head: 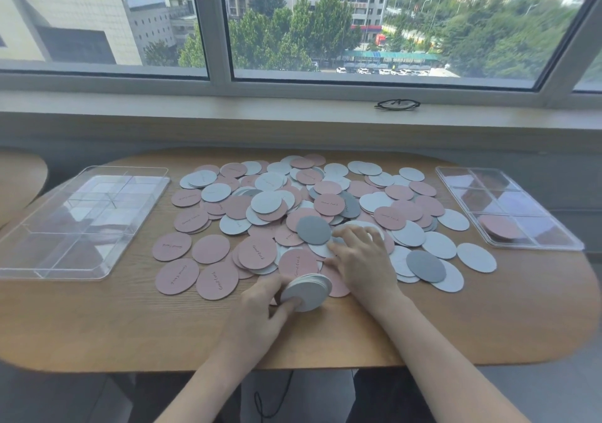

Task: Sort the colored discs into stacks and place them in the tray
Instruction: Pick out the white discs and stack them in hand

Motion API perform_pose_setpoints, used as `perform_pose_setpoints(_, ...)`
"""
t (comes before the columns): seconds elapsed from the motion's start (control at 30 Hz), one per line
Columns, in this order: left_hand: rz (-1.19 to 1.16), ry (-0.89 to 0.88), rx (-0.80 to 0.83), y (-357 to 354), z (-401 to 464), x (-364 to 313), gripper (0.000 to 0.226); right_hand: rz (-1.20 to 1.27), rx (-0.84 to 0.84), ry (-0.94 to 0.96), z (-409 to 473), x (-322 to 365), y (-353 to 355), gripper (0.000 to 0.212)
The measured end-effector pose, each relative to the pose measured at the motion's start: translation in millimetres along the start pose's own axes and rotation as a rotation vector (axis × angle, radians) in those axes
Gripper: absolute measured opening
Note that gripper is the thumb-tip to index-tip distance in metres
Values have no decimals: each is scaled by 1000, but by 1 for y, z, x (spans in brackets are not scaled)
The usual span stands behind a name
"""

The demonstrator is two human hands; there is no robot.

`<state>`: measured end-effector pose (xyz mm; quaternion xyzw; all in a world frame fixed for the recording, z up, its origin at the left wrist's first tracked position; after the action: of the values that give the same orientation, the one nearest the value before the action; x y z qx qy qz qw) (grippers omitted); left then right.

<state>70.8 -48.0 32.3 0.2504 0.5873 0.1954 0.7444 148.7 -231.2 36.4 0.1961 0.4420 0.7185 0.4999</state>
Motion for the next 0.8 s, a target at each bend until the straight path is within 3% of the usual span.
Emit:
perform_pose_setpoints(0.27, -9, 16, 8, -1, 1, 3, 17, 92, -202, 49, -7, 1, 22, 13)
perform_pose_setpoints(0.5, -63, 33, -9, 0, 0, 4, 24, 828, -113, -354, -36, -12, 47, 20)
perform_pose_setpoints(0.67, -68, 48, -40, 0, 0, 5, 37, 997, 11, -223, -38, 19, 51, 24)
perform_pose_setpoints(0.8, -36, 15, -85, 3, 1, 5, 32, 763, 56, -21, -40, 45, 48, 45)
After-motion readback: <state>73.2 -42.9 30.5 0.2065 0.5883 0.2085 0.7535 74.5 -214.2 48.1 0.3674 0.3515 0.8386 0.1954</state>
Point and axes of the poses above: each hand's wrist, its own z-axis towards the middle knuckle, its own y-axis out of the back of the hand, x = y × z, the point moved 8 cm from there along z, towards the middle knuckle, and after that the axes turned 6 degrees about y, right-handed, at the moved point
